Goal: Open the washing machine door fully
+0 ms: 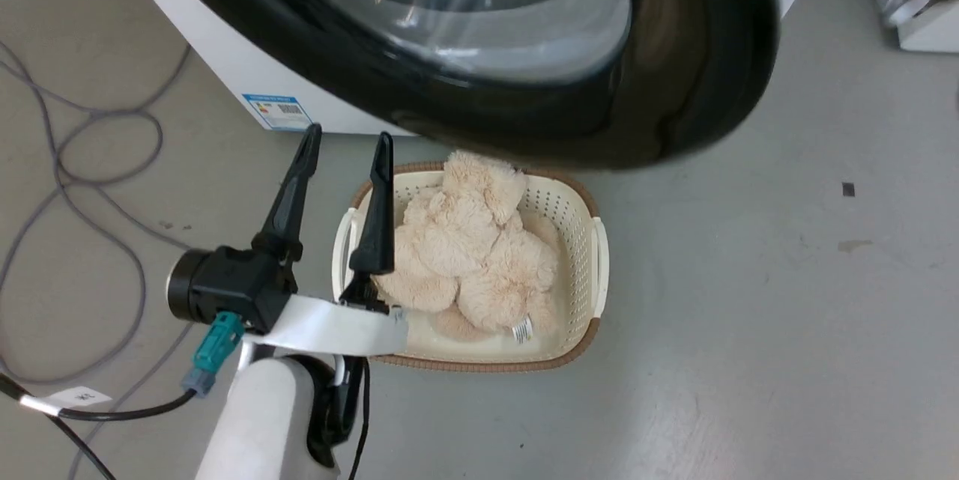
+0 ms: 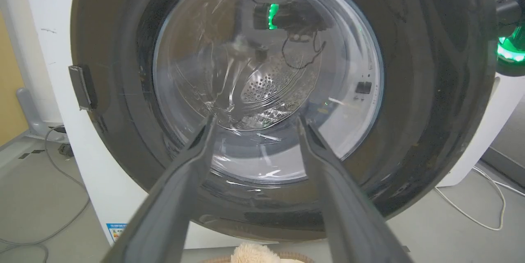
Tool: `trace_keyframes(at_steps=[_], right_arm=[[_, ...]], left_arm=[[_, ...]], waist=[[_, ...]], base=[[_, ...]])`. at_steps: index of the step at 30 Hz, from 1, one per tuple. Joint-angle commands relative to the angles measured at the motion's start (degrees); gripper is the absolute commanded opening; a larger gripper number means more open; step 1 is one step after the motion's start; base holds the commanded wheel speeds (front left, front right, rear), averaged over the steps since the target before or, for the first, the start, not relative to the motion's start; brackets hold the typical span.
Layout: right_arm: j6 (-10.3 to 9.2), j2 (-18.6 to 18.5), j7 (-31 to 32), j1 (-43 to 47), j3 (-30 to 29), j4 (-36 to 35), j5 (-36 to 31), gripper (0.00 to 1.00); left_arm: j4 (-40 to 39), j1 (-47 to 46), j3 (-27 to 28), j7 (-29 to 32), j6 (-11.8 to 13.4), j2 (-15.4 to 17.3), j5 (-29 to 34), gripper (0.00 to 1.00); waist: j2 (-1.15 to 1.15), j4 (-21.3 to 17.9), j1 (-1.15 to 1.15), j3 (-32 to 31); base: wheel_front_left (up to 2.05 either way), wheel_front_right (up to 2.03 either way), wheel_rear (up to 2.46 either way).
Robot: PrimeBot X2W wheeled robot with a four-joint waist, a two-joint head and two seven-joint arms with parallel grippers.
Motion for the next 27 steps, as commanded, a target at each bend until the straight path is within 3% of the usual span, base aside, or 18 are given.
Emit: trace_keyframes(at_steps=[1,15,27], right_arm=[[0.06,0.71,0.35,1.89,0.33,-0.56,0.29,0.0],[0.06,0.73,1.52,15.76,0.92,-8.59,3.97,0.0],[0.06,2.96,0.4,28.6,2.57,-17.92,8.32,0.0]], left_arm=[[0.3,0.96,0.06,-0.3,0.1,0.09,-0.23,1.0],[3.18,6.02,0.43,-0.3,-0.26,0.09,0.9,1.0],[5.53,10.85,0.67,-0.3,-0.89,0.09,2.36,1.0]], waist=[[0.0,0.03,0.0,-0.66],[0.0,0.27,0.0,-9.06],[0.0,0.87,0.0,-14.98]], base=[[0.0,0.0,0.0],[0.0,0.0,0.0],[0.0,0.0,0.0]])
